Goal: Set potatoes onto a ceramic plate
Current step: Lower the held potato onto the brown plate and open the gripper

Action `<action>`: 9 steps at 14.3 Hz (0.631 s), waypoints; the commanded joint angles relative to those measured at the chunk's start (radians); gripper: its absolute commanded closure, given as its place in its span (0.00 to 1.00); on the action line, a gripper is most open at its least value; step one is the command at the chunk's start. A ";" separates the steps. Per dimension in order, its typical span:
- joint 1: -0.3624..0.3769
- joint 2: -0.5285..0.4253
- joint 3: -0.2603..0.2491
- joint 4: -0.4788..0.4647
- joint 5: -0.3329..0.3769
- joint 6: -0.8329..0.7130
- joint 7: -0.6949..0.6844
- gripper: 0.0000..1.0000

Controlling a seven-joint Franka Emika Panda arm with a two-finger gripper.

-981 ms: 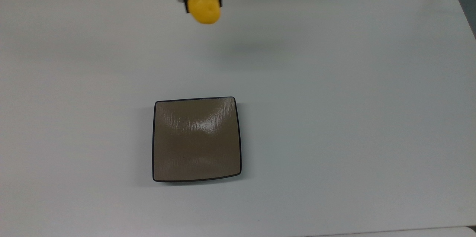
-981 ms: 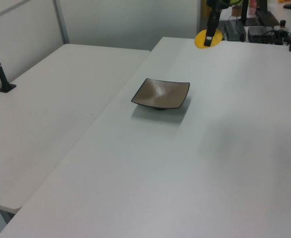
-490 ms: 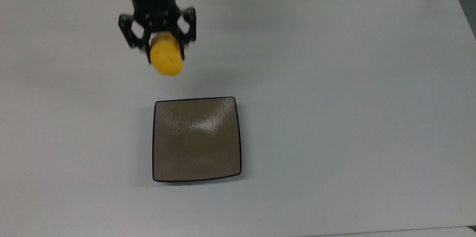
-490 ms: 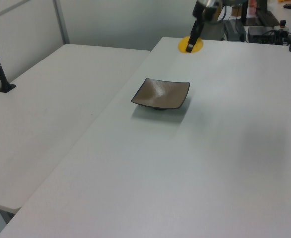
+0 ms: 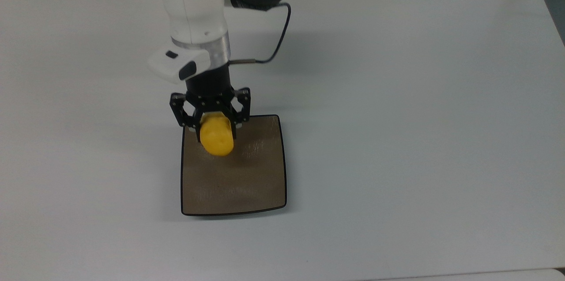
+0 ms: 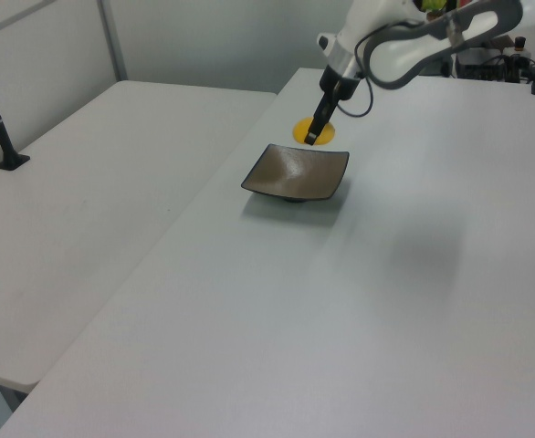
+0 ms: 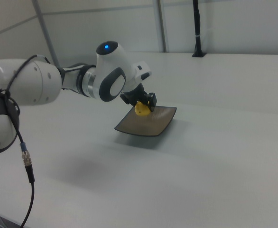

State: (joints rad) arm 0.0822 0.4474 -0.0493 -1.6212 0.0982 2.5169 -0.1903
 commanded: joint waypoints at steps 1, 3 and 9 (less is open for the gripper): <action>0.011 0.097 0.020 0.061 0.006 0.090 0.094 0.97; 0.024 0.132 0.020 0.061 0.005 0.153 0.110 0.97; 0.030 0.192 0.022 0.090 0.005 0.177 0.127 0.61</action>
State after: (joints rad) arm 0.1031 0.6166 -0.0245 -1.5622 0.0981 2.6839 -0.0849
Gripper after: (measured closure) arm 0.352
